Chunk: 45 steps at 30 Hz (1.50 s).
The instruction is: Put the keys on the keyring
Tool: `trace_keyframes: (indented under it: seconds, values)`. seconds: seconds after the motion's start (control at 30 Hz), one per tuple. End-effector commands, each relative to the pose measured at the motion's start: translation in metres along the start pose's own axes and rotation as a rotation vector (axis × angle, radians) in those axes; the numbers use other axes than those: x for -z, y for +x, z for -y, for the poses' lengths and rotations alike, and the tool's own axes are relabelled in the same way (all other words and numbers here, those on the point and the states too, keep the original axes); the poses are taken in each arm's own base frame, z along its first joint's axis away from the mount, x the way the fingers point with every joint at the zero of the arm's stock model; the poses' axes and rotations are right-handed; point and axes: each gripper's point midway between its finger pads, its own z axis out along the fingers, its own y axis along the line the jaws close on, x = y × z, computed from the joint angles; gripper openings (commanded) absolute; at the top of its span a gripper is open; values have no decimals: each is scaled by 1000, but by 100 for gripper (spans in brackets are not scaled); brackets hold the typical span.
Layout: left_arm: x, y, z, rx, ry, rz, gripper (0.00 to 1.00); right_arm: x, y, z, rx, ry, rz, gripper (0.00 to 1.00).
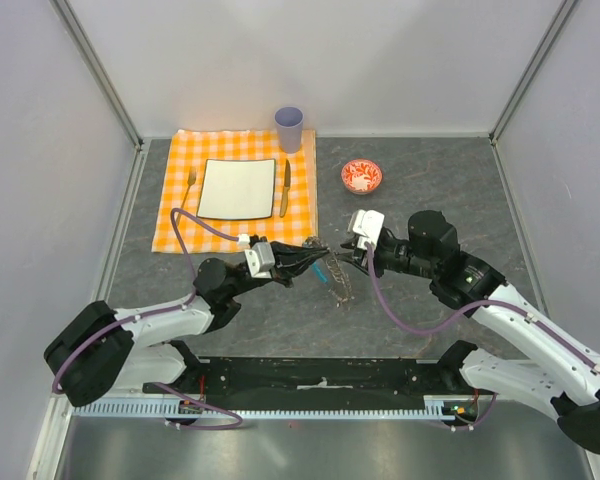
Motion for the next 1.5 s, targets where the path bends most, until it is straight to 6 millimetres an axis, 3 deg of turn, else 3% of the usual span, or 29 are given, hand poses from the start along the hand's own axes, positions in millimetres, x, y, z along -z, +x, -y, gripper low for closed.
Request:
trace_keyframes:
  seconds: [0.0,0.17,0.7,0.93,1.13,1.27,1.47]
  values:
    - [-11,-99,-4,-177,7,343,2,3,-7,-2,-15,-4,47,34]
    - [-17,-98,-5,-171,20,328,2,5,-13,2,-8,6,61,31]
    - [-42,-113,-13,-184,56,327,2,38,-68,42,56,228,173,34]
    - [-49,-115,-14,-167,71,332,2,44,-82,36,67,193,202,35]
    - [-49,-116,-13,-152,77,340,2,44,-81,34,71,184,199,37]
    - [-46,-117,-11,-141,78,349,2,40,-77,31,67,166,190,31]
    - [-44,-119,-10,-139,79,357,2,35,-74,25,61,123,184,6]
